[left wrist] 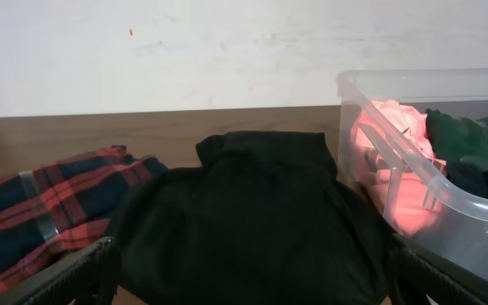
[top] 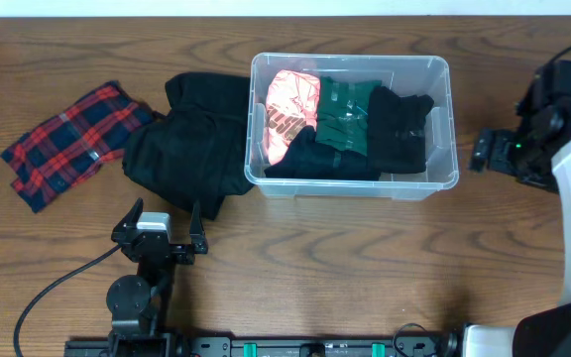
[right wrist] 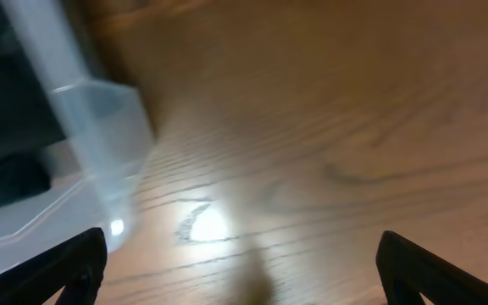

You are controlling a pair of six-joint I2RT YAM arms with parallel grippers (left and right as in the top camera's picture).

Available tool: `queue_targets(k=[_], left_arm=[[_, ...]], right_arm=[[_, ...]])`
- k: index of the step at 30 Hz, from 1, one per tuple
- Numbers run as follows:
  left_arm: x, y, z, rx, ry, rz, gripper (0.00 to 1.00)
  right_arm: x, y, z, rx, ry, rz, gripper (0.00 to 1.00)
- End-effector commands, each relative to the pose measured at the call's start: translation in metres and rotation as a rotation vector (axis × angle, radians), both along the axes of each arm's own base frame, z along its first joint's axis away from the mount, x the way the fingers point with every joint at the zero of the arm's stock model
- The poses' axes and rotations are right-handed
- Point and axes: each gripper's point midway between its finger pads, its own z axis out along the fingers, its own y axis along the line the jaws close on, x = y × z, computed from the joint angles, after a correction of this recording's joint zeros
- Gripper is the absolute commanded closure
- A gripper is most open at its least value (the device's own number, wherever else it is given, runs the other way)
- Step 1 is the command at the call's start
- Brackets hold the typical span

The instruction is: Pack container

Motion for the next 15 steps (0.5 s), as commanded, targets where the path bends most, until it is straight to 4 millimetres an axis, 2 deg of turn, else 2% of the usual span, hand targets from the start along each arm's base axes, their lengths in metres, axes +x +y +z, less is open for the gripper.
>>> queue_targets(k=[1,15], left_arm=[[0.0002,0.0004,-0.0170,-0.009,0.044,0.002,0.02],[0.0002,0.0004,-0.0170,-0.009,0.044,0.002,0.02]], right_arm=[[-0.0006,-0.0174,0.0091,-0.030,-0.029,-0.046,0.01],[-0.0009,-0.0196,0.0092,-0.027,-0.032,-0.067,0.01]])
